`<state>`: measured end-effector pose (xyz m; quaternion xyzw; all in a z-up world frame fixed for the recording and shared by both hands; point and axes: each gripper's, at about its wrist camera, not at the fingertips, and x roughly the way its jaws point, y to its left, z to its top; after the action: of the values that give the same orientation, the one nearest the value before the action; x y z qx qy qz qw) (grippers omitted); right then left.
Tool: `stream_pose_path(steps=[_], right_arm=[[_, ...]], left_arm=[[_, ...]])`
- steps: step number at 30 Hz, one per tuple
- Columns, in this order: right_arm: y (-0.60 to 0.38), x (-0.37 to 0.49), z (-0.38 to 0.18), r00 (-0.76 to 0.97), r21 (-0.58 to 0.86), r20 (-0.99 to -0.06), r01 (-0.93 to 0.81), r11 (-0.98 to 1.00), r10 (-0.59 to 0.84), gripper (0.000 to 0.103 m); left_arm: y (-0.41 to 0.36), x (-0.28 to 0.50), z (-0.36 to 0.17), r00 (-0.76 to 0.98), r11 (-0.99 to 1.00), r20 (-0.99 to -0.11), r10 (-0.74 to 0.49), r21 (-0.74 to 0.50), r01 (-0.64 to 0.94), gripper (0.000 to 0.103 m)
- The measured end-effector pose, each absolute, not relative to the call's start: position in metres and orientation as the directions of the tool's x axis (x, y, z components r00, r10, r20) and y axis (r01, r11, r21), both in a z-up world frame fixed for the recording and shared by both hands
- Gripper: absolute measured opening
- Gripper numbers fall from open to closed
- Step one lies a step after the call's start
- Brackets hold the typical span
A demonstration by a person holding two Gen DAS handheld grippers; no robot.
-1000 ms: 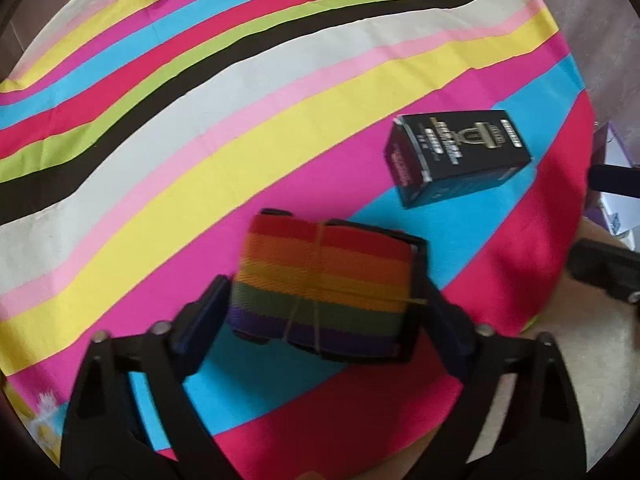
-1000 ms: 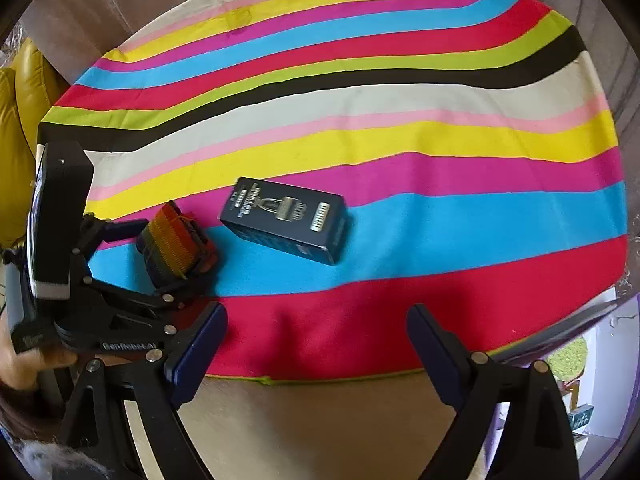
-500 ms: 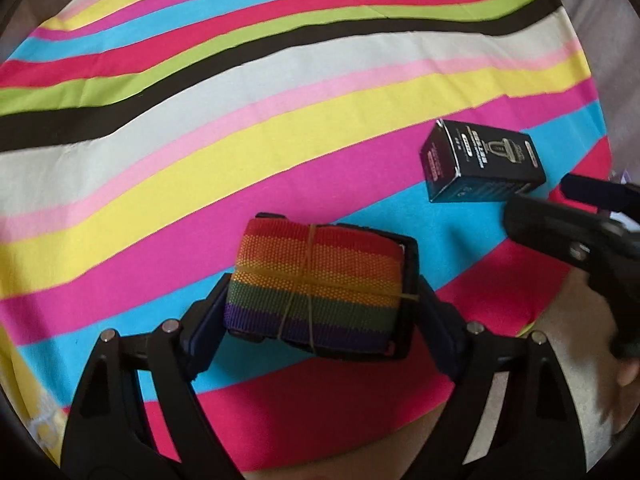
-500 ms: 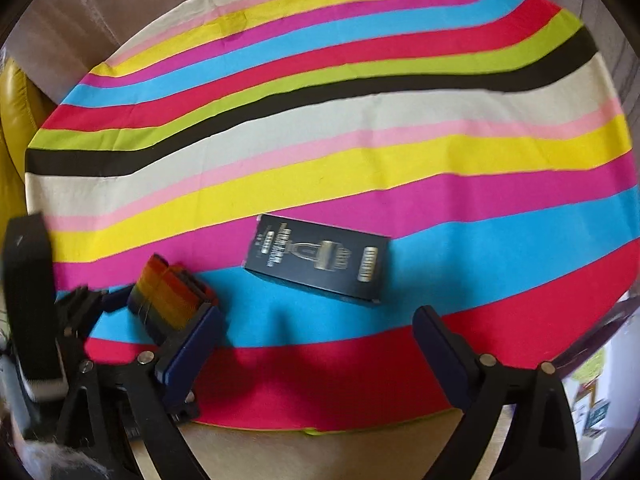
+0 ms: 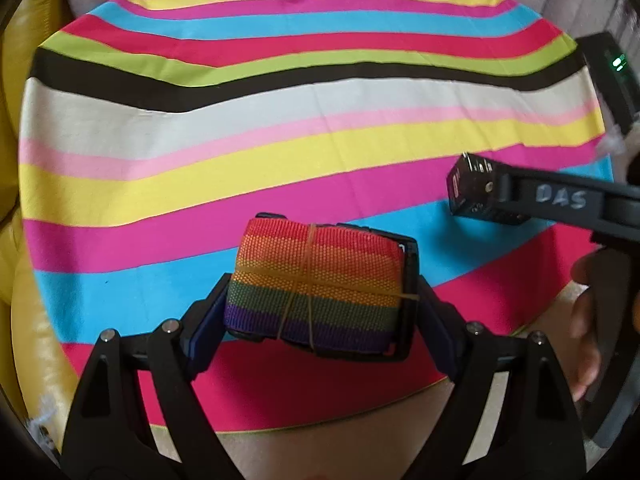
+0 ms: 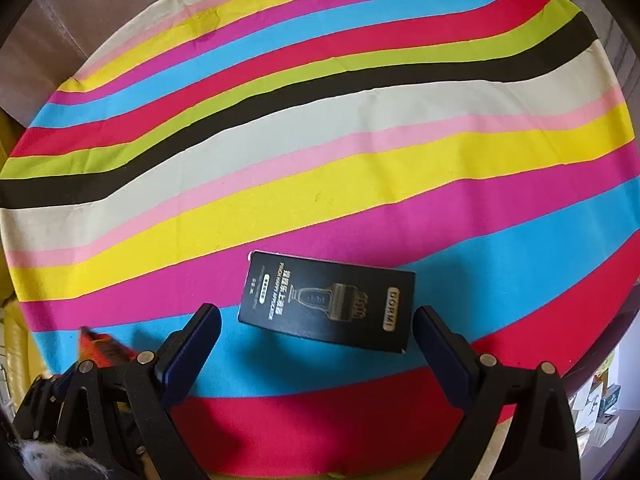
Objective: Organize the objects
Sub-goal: 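Grasp the rainbow strap with the left gripper while the right grasps the black DORMI box, then carry the rainbow strap and DORMI box over the purple-rimmed box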
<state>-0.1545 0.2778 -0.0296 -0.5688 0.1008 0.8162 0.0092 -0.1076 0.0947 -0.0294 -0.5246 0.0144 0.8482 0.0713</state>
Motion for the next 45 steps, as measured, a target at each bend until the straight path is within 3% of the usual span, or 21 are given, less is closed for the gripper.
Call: stream_pose_path(steps=[9, 12, 18, 45], right_arm=[[0.272, -0.160, -0.046, -0.324, 0.091, -0.945, -0.115, -0.989, -0.049, 0.097], [0.270, -0.162, -0.049, -0.315, 0.072, -0.948, -0.100, -0.992, -0.037, 0.089], [0.265, -0.155, -0.043, -0.341, 0.025, -0.940, -0.060, -0.998, -0.003, 0.088], [0.273, -0.075, 0.011, -0.489, 0.050, -0.871, 0.009, -0.999, -0.048, 0.088]], left_arm=[[0.092, -0.116, -0.032, -0.461, -0.992, -0.881, 0.109, -0.069, -0.103, 0.087], [0.095, -0.115, -0.031, -0.471, -0.993, -0.876, 0.104, -0.062, -0.104, 0.087], [0.090, -0.112, -0.029, -0.477, -0.995, -0.873, 0.097, -0.068, -0.078, 0.087], [0.113, -0.079, -0.004, -0.518, -0.996, -0.851, 0.089, -0.061, -0.072, 0.087]])
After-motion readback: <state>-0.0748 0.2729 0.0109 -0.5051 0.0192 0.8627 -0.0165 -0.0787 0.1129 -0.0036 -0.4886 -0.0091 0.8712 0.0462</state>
